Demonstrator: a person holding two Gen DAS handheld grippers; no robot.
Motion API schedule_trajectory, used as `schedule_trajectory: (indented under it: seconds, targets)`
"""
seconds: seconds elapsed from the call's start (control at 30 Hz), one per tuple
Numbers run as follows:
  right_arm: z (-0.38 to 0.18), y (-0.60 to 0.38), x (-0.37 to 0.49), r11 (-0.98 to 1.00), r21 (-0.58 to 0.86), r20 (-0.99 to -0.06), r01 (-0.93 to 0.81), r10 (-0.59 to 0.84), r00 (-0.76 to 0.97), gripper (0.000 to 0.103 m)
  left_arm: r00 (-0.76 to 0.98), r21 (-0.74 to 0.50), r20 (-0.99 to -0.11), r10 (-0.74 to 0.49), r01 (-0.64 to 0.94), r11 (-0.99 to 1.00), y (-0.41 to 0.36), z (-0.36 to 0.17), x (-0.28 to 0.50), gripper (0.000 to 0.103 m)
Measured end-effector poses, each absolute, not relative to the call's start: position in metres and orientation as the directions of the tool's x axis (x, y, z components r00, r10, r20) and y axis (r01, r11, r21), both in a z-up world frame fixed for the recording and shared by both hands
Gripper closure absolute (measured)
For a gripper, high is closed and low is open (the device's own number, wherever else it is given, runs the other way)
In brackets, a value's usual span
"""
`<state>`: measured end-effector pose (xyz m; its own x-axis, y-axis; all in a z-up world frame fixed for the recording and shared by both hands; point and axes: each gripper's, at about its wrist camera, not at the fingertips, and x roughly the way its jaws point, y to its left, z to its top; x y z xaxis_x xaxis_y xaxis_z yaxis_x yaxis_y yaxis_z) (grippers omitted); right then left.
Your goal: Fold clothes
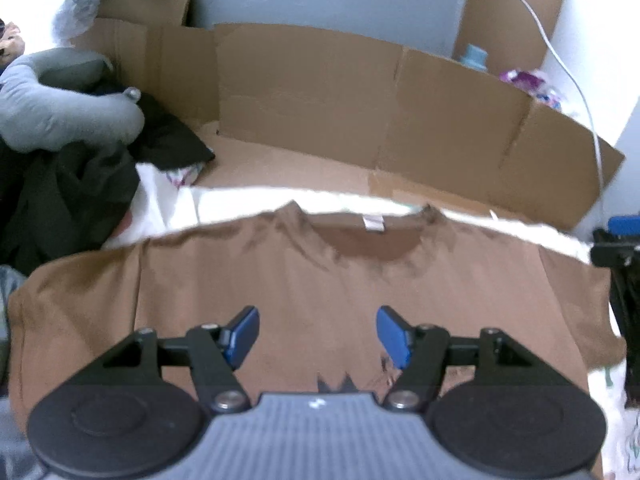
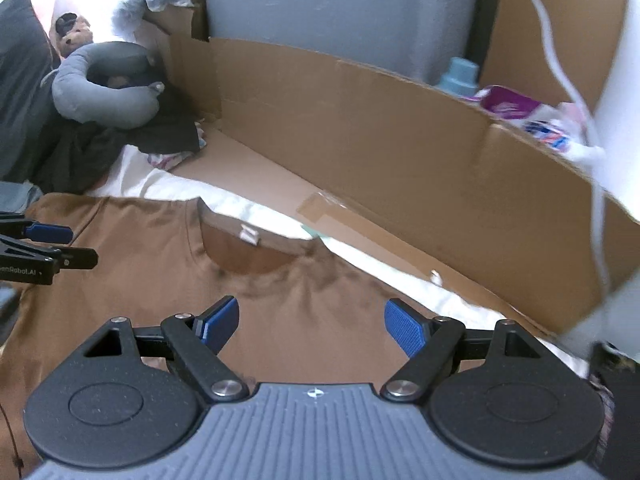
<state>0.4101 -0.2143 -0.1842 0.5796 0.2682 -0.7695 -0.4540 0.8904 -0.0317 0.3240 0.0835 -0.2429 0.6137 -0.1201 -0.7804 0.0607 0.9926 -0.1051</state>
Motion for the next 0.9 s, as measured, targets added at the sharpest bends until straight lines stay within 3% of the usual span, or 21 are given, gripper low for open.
schedule_trajectory:
  seconds: [0.3, 0.57, 0.9]
  targets:
    - [-0.172, -0.241, 0.332, 0.862, -0.048, -0.796, -0.504, 0.272, 0.541, 0.018, 0.54, -0.098, -0.836, -0.094, 0.021, 0.995, 0.095, -0.219, 0.241, 0.035]
    - [-0.162, -0.23, 0.282, 0.839, -0.02, -0.791, -0.544, 0.32, 0.522, 0.018, 0.579, 0.007, -0.815, 0.003, 0.006, 1.0, 0.129, -0.152, 0.162, 0.033]
    - [-0.104, -0.23, 0.233, 0.836, -0.006, -0.746, -0.549, 0.362, 0.559, 0.018, 0.604, 0.13, -0.787, 0.123, -0.033, 0.991, 0.215, -0.05, 0.08, 0.031]
